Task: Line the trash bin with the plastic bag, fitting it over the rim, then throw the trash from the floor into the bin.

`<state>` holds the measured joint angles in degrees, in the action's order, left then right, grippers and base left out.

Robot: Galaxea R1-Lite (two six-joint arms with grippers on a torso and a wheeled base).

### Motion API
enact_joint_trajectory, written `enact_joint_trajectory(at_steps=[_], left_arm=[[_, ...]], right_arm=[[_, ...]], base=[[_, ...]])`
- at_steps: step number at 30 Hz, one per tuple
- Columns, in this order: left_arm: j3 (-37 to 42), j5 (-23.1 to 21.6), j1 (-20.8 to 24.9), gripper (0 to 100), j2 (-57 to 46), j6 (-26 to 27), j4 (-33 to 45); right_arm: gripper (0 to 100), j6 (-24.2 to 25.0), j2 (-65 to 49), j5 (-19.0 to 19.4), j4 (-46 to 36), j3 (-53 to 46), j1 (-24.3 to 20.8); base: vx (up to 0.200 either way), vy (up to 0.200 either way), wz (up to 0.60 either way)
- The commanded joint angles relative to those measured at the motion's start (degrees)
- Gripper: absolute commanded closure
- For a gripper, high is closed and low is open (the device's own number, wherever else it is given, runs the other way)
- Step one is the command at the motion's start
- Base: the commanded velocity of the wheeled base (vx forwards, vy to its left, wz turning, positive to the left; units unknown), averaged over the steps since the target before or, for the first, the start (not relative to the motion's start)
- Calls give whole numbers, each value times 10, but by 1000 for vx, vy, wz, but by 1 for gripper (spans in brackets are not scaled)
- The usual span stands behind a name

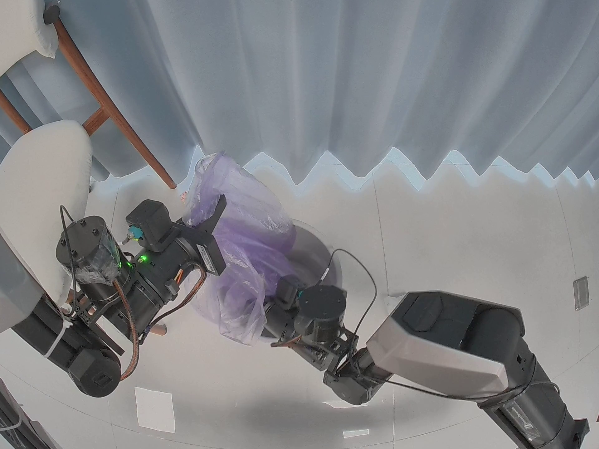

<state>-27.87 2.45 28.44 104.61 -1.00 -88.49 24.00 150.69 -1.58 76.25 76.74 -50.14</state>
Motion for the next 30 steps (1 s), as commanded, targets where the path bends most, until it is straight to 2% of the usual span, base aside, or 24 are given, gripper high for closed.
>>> enact_joint_trajectory(at_steps=[1,6,13,14,20,24,25,26,30], left_arm=[[0,0,1,100,-5,0,0],[0,-1,0,100,-4,-1,0],[1,0,-1,100,-3,0,0],[1,0,-5,100,-1,-1,0],[14,0,-8,100,9,-1,0],[11,1,-8,100,17,0,0],[11,1,-8,100,17,0,0],[11,1,-8,100,17,0,0],[9,0,-8,100,18,0,0]], right_arm=[[100,-1,-3,-4,-22,53,40],[100,1,-21,-5,-42,70,46],[100,3,-33,-5,-59,28,28],[100,10,-56,-5,-61,-38,7],[100,19,-124,-1,-95,-242,-47],[100,19,-185,6,-93,-364,-65],[100,19,-185,6,-93,-364,-65],[100,7,-219,18,-92,-433,-67],[100,-40,-275,63,-53,-569,-67]], base=[[0,0,0],[0,0,0],[0,0,0],[0,0,0],[0,0,0],[0,0,0],[0,0,0],[0,0,0],[0,0,0]])
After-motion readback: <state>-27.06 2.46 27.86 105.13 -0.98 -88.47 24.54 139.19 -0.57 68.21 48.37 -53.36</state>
